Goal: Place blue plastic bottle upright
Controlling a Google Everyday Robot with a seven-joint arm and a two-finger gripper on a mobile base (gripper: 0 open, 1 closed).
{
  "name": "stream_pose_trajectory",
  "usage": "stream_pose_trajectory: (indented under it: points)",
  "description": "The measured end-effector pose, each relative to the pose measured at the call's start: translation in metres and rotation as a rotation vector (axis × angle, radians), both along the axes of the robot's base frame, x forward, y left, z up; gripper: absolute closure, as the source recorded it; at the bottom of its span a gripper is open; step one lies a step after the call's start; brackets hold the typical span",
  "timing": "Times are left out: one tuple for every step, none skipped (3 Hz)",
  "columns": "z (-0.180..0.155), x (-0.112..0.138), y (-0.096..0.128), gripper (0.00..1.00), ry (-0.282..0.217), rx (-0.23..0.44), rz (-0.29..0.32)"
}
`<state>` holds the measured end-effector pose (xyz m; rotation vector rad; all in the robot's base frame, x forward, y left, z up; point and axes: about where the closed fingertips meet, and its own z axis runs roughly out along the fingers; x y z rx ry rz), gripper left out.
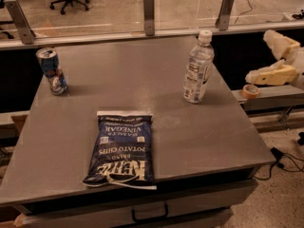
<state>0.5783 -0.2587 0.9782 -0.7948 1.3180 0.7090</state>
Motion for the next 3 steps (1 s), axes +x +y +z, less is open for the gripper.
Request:
stream_pose_trajectory:
  points:
    - [0.063, -0.027, -0.07, 0.0, -0.03, -0.239, -0.138]
    - [0.083, -0.036, -0.114, 0.0, -0.054, -0.297, -0.23]
    - [0.083, -0.035, -0.114, 0.0, -0.055, -0.295, -0.229]
